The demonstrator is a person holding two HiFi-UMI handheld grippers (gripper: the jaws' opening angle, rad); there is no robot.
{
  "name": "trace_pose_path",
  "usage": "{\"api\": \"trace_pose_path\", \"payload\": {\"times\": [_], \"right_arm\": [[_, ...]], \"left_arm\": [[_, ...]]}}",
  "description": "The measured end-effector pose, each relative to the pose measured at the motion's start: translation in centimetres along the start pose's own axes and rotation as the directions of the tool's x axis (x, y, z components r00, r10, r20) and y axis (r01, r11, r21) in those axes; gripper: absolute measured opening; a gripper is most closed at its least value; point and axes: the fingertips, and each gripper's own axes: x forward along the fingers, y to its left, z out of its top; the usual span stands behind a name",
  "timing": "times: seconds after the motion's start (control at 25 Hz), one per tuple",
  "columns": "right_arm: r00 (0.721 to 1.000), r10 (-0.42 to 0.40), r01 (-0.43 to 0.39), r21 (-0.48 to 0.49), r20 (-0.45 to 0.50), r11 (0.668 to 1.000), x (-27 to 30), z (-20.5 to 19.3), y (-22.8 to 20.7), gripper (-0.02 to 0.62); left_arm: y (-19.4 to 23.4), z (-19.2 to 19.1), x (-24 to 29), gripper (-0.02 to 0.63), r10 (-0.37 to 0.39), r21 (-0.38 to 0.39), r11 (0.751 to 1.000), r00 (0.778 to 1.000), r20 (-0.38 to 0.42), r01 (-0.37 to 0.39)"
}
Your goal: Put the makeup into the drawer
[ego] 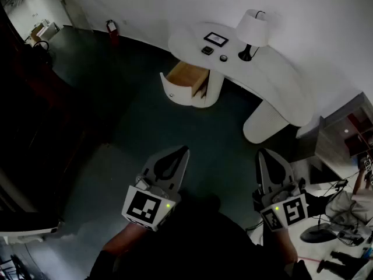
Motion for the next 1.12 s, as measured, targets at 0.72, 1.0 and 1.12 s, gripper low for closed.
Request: {"api": "trace_pose_path", "payload": {"times": [0.72,1.0,1.12], "right_arm": [[0.999,0.040,-0.040,-0.001,-0.016,0.999,5.4,0.1,6.5,0.017],[0.997,0.074,-0.073,0.036,-0.036,0.997,10.0,-1.5,4.3,0.017],[0.994,0.101,-0.100,0.049,-0.030,0.994,12.8,-2.1,2.9,0.017]], "left_arm": [[6.7,0.0,-3.9,0.010,0.008,0.014,1.000,1.000,0.029,-0.009],[9.3,-0.8,-1.2,0.011,0.039,0.005,0.999,0.999,0.011,-0.040],[11.0,-0.9,0.6,0.009,0.066,0.005,0.998,0.998,0.001,-0.066]]}}
